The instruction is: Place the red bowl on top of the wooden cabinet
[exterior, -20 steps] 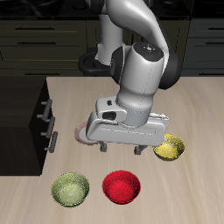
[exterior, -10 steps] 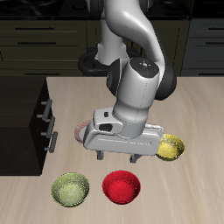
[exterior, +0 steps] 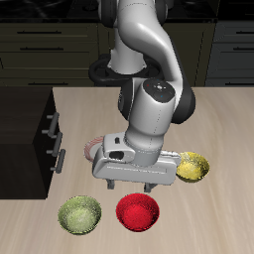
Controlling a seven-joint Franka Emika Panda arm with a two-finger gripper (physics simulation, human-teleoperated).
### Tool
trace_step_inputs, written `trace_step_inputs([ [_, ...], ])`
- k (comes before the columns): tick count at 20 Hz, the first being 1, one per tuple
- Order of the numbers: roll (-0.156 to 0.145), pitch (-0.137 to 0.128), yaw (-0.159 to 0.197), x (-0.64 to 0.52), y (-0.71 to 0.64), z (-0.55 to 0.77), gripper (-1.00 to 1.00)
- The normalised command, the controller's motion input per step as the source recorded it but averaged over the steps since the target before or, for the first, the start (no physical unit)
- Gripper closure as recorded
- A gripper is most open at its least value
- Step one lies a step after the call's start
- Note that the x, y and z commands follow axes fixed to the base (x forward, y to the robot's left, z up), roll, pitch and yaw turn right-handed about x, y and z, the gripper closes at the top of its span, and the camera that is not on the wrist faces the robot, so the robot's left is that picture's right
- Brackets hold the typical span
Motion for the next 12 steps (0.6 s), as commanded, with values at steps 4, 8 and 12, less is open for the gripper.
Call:
trace_step_inputs([
  [4, 0.002, 0.028, -0.006, 0.03, -0.01, -0.24, -1.0],
  [8, -0.002, 0.031, -0.019, 0.01, -0.01, -0.23, -1.0],
  [12, -0.006, 0.049, -0.031, 0.02, -0.03, -0.23, -1.0],
])
